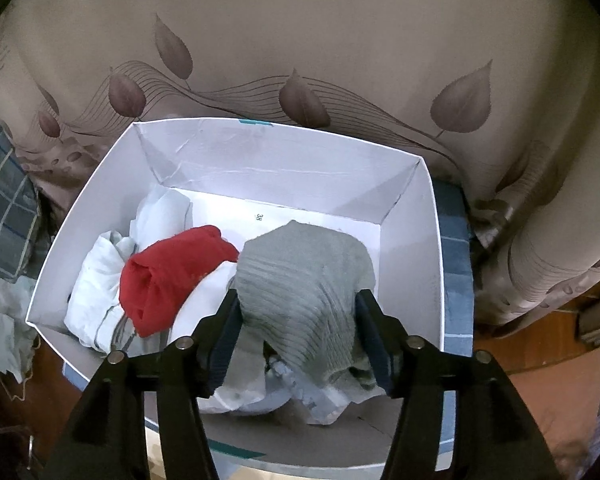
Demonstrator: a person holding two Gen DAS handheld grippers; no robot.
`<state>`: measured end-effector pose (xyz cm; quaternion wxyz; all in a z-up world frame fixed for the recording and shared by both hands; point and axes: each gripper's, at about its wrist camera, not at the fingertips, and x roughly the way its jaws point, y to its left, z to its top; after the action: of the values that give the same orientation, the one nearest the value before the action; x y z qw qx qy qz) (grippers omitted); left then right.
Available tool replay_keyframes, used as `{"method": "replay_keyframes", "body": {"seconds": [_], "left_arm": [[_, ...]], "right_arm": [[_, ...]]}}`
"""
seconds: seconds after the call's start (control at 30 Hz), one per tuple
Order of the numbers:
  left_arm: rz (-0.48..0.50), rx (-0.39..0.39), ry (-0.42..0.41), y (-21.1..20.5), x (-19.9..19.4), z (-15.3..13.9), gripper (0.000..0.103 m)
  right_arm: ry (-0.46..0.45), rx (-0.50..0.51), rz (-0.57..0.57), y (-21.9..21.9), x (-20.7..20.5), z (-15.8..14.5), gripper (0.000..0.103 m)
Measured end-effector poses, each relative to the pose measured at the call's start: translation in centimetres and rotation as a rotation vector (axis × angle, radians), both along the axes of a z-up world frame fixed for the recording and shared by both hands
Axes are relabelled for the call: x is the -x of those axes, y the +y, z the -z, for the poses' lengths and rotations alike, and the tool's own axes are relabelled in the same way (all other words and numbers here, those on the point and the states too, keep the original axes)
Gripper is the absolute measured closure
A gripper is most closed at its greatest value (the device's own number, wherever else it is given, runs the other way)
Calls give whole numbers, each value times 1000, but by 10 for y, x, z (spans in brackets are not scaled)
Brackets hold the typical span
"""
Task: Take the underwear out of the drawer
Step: 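Open the right tool to release the grey sock into the box, then lower the open right tool into the drawer onto the light blue sock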
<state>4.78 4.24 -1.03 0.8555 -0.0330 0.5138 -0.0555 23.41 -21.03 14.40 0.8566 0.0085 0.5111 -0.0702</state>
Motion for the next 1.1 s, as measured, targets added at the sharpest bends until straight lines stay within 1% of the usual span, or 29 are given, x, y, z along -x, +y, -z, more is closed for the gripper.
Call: {"method": "replay_keyframes", "body": {"seconds": [0.07, 0.17, 0.33, 0.53, 0.6, 0.67, 0.77, 0.87, 0.93, 0.97, 1.0, 1.1], "left_arm": [[3, -5, -1, 0, 0, 0, 53], [1, -7, 0, 0, 0, 1, 53], [3, -15, 5, -1, -1, 1, 53], [2, -20, 8, 0, -1, 1, 53], [-2, -17, 9, 1, -1, 0, 53], [-5, -12, 16, 2, -2, 1, 53], [-8, -8, 12, 3, 0, -1, 53], [-9, -3, 16, 4, 0, 1, 53], [-10, 1, 18, 5, 0, 1, 53], [-8, 1, 18, 5, -1, 1, 53], [-2, 1, 21, 4, 0, 1, 53], [17, -2, 32, 2, -1, 2, 53]], "right_arm": [[-5, 0, -2, 0, 3, -3, 38], [-12, 8, 0, -1, 7, -8, 37], [-45, -8, 6, -3, 25, -25, 36], [-59, -40, -28, -1, 67, -43, 35], [-61, -49, -47, 2, 85, -46, 31], [-56, -48, -64, 6, 105, -45, 30], [-31, -50, -92, 13, 128, -35, 30], [11, -52, -113, 22, 151, -14, 31], [58, -50, -132, 29, 161, 7, 33], [82, -53, -133, 31, 165, 19, 36], [110, -61, -137, 35, 169, 32, 39], [187, -99, -124, 42, 177, 71, 43]]}}
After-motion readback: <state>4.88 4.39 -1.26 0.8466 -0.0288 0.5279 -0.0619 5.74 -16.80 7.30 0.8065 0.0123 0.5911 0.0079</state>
